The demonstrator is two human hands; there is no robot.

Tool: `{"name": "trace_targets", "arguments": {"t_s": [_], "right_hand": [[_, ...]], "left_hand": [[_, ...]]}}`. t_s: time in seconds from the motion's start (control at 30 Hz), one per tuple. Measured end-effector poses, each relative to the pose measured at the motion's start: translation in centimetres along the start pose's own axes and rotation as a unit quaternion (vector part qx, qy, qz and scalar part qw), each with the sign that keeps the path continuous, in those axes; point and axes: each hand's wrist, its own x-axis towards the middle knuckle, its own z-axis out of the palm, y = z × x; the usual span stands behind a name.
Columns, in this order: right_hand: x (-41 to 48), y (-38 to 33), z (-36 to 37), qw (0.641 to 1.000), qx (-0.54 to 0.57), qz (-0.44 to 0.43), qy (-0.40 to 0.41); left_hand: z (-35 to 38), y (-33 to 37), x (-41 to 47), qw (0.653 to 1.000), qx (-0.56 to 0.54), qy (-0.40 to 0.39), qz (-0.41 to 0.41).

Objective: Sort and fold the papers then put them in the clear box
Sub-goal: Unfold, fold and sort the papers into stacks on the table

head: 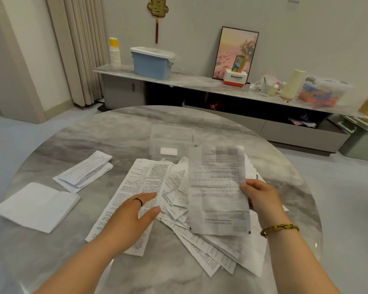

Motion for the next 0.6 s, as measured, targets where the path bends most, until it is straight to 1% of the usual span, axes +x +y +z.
{"name": "trace_targets", "arguments": {"t_s": [0.1,0.17,0.3,0.47,0.6], "right_hand": [[-1.4,-1.1,1.6,0.996,0.057,0.001,-0.068],[-1.9,-1.3,2.6,0.990,0.081,0.017,-0.112],[-2.6,-1.0,4.3,0.982,0.074,0.032,-0.172],[-2.6,-0.6,6.1,0.974,0.049,0.046,-0.216],[-2.8,-0.3,6.7,0.956,-0.003,0.061,-0.288]], "left_hand": [[-0.5,0.8,-0.4,0.993,-0.114,0.025,-0.026],[-1.0,1.1,-0.2,0.980,-0.189,0.030,-0.057],[-2.3,0.8,0.5,0.948,-0.302,0.013,-0.098],[-3.4,0.1,0.6,0.940,-0.322,0.021,-0.109],[-4.2,-0.6,0.8,0.934,-0.340,0.014,-0.111]]}}
